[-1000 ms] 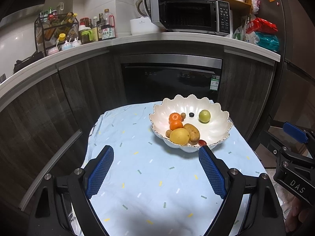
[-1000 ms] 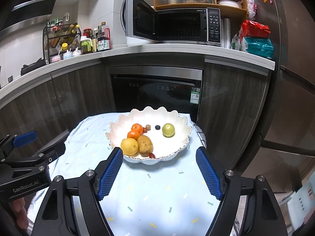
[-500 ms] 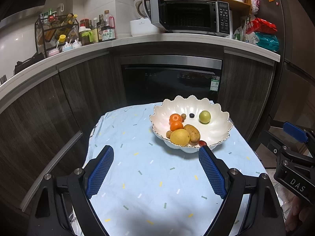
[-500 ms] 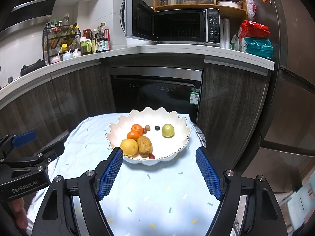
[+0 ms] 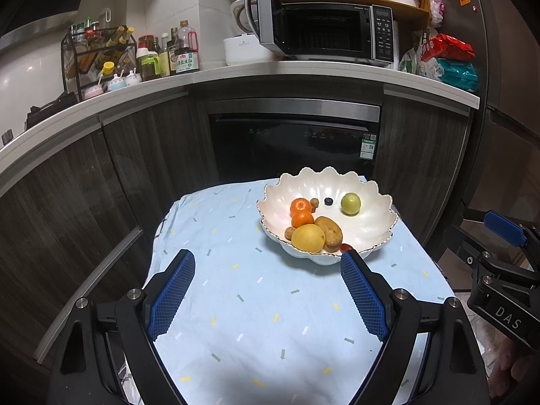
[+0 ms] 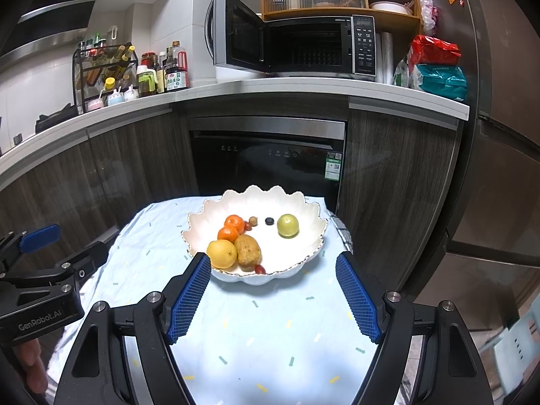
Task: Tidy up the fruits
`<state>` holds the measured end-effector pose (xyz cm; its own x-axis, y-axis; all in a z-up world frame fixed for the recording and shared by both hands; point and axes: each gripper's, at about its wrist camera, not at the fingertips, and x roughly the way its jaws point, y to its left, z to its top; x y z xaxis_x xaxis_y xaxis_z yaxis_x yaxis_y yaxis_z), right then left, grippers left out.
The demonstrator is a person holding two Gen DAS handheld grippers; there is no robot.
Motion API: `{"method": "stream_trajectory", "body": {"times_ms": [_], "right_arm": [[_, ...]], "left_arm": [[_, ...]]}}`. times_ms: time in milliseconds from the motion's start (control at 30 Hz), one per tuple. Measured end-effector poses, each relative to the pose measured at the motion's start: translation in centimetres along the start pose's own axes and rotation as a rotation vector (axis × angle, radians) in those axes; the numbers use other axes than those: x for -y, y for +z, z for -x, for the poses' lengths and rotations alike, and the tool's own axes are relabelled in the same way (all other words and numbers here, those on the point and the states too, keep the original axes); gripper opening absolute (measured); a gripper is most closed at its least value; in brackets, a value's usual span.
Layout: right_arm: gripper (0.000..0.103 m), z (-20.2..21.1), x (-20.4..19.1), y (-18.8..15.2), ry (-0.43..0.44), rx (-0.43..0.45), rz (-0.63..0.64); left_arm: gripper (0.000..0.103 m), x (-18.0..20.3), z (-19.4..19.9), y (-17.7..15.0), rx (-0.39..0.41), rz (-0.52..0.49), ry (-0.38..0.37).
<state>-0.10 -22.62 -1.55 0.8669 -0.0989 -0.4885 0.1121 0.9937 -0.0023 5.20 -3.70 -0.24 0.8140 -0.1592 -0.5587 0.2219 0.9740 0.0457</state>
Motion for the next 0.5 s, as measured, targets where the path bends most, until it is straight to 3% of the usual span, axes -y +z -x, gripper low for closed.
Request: {"method": "stream_trajectory", "body": {"times_ms": [500], "right_arm": [[0.077,0.0,0.02,-0.06,0.0,0.0,0.0]], "left_arm": [[0.088,0.09,0.06,-0.09,-0.005,0.01,-0.016]]}}
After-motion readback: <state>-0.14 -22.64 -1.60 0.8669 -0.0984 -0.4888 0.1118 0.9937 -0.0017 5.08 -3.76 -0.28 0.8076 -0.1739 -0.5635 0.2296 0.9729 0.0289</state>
